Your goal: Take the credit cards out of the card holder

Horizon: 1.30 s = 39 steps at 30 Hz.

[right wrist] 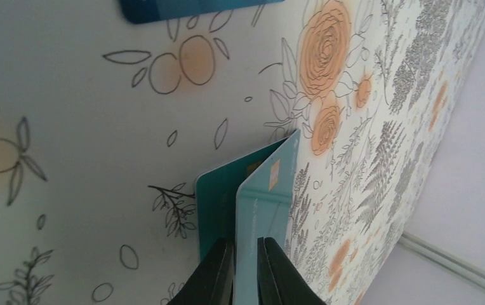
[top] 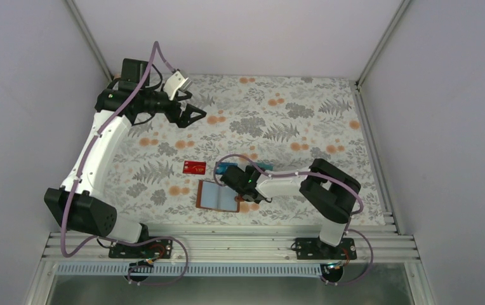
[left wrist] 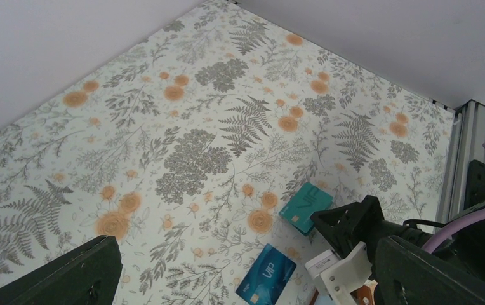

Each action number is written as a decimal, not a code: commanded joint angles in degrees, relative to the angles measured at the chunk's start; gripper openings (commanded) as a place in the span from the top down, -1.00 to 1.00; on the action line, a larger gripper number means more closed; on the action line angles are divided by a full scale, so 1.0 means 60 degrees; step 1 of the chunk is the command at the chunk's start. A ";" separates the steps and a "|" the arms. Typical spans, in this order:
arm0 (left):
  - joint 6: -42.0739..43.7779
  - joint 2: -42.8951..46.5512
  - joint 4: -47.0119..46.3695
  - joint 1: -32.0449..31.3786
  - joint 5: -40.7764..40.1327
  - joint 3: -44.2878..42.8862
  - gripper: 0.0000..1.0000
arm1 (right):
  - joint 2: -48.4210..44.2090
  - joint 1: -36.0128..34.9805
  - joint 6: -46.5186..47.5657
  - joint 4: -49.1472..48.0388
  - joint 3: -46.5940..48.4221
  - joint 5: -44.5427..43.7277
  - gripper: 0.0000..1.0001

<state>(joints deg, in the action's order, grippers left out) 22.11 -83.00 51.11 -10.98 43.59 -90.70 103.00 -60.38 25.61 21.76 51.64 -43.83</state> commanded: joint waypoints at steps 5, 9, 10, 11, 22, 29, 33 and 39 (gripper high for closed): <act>0.0153 -0.0036 0.0062 0.0003 0.0190 -0.0089 -1.00 | -0.0453 -0.0133 0.0024 0.0207 -0.0180 0.0120 0.70; 0.0155 -0.0033 0.0078 0.0014 0.0205 -0.0091 -1.00 | -0.0426 -0.0133 -0.0069 0.0351 -0.0114 0.0037 0.67; 0.0153 -0.0027 0.0080 0.0009 0.0207 -0.0078 -1.00 | -0.0435 -0.0134 -0.0108 0.0408 -0.0079 -0.0001 0.66; 0.0153 -0.0010 0.0080 0.0013 0.0205 -0.0055 -1.00 | -0.0460 -0.0140 -0.0179 0.0470 -0.0018 -0.0047 0.63; -0.1061 0.0601 -0.1176 0.0003 0.0471 0.2312 -1.00 | -0.2933 -0.0144 -0.1748 0.1458 0.1186 0.1499 -0.32; -0.2916 0.0920 -0.2876 0.0041 0.0057 0.5720 -1.00 | -0.3741 0.0075 -0.5393 0.0517 0.1981 0.6186 -0.60; -0.3877 0.0912 -0.3631 0.0129 -0.0109 0.6717 -1.00 | -0.3359 0.0533 -0.8162 -0.0590 0.1303 0.8930 -0.55; -0.5321 0.0576 -0.4849 0.0146 0.0759 0.8513 -1.00 | -0.2406 0.0957 -1.0152 -0.0777 0.0727 1.0045 -0.33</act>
<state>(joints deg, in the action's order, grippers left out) -2.57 -78.65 27.64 -10.33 46.35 -43.35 85.38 -56.34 -22.02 18.37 57.65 8.03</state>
